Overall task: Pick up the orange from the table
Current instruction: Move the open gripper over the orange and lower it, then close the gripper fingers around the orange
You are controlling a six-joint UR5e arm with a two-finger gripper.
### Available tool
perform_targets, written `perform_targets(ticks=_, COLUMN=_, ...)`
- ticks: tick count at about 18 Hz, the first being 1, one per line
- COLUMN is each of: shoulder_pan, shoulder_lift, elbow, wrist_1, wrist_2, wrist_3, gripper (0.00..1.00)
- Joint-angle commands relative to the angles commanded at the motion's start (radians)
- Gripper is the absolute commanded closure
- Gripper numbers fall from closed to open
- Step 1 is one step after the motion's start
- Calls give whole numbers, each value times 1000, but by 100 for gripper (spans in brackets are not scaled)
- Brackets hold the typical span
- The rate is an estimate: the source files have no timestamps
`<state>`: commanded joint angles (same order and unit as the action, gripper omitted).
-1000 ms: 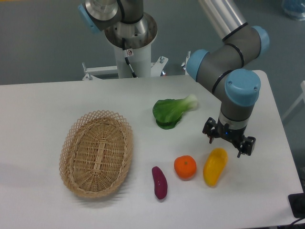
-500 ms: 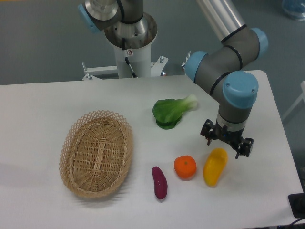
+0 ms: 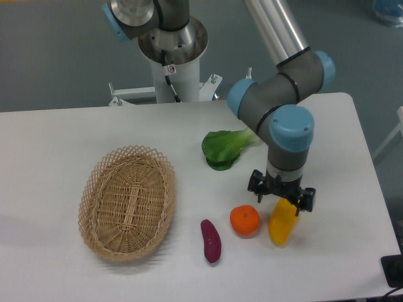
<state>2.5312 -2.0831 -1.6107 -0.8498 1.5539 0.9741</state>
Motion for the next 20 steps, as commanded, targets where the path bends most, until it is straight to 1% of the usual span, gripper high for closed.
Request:
perform_targets(ticks=3, shoulder_pan=-26, shoulder_lift=-17, elbow=-8, wrist_1=-2, wrist_2=6, wrist_3=-9, gripper=0)
perform_targets(ticks=6, shoulder_pan=-34, shoulder_lift=-15, elbow=-23, wrist_1=-3, wrist_2=5, wrist_3=-15, gripper=0)
perform_targets(ticks=9, shoulder_pan=-49, shoulder_lift=-14, elbow=-23, wrist_1=-6, wrist_2=-3, wrist_3=-15, gripper=0)
perform_targets(ticks=15, shoulder_pan=-65, shoulder_lift=-51, elbow=-23, wrist_1=-5, wrist_2=8, wrist_3=-38, gripper=0)
perform_targets(ticks=20, shoulder_pan=-71, shoulder_lift=-63, elbow=-22, wrist_1=-3, wrist_2=8, wrist_3=-52, gripper=0)
